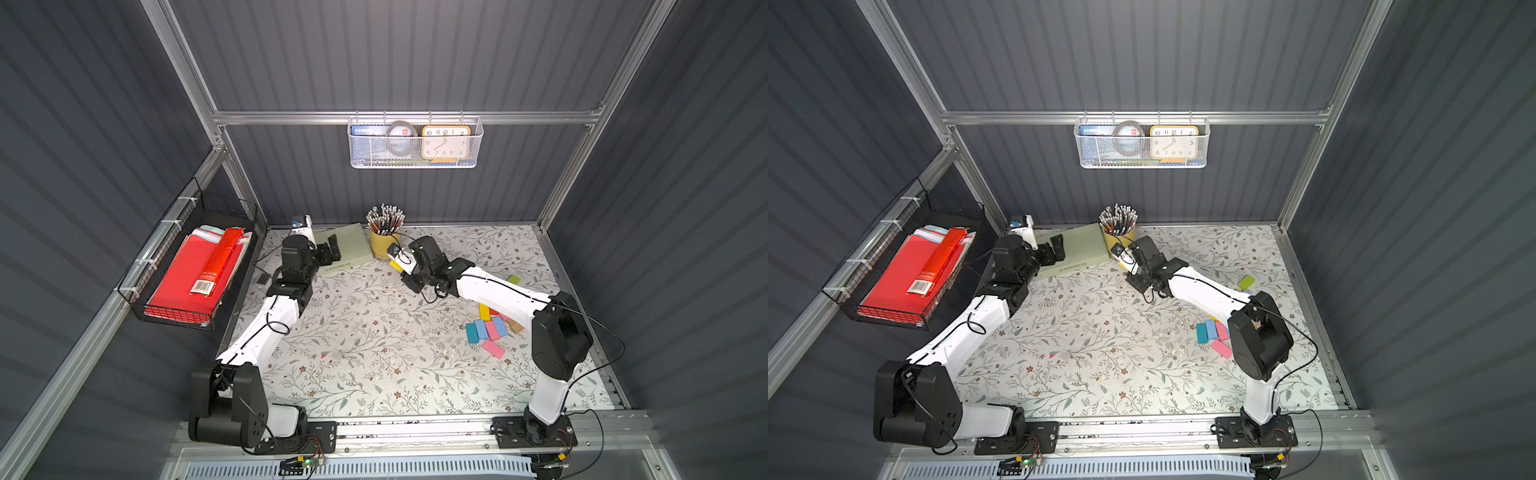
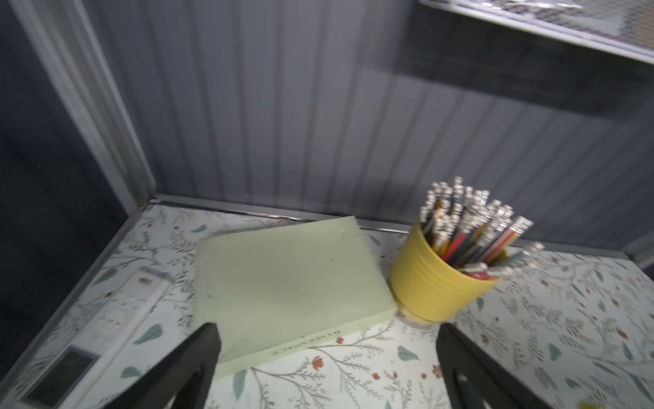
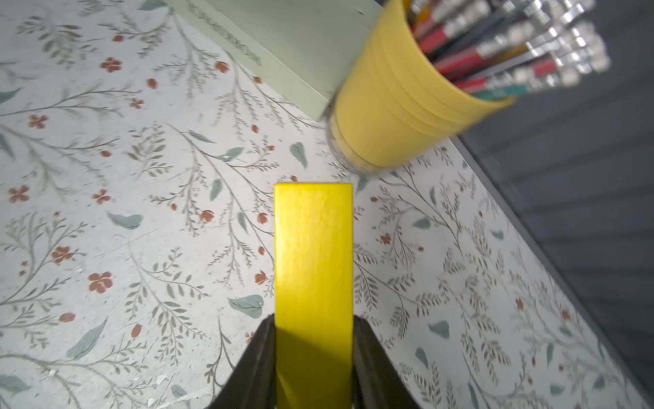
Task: Assemble the number 8 with building blocks
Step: Pick up the building block from the center of the board, then place the building block at the center of the board.
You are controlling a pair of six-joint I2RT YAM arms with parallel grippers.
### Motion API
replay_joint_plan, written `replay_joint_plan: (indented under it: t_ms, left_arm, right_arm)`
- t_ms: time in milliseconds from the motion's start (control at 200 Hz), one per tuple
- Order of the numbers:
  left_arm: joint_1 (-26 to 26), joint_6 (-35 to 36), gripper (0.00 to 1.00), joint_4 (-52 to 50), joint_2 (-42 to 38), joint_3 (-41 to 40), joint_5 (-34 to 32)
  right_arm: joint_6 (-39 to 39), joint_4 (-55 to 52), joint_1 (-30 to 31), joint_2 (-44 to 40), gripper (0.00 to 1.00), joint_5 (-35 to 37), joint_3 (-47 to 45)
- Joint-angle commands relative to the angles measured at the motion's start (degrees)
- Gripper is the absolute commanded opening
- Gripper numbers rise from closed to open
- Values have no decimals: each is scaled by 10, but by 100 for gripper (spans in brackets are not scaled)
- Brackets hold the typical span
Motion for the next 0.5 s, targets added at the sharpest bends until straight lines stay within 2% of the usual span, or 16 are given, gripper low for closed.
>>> replay_joint_plan:
  t_ms: [0, 110, 265, 495]
  left_arm:
    - [6, -36, 99, -14, -13, 0, 8]
    - [10, -40, 99, -16, -15, -3, -3]
    - [12, -39, 99, -9, -33, -15, -18]
    - [12, -38, 100, -5, -36, -19, -13]
  right_arm:
    - [-104, 25, 6, 29, 21, -66, 20]
    - [-128, 9, 20, 79, 22, -75, 53]
    - [-161, -23, 39, 153, 24, -48, 93]
    - [-186, -4, 55, 187, 29, -53, 92]
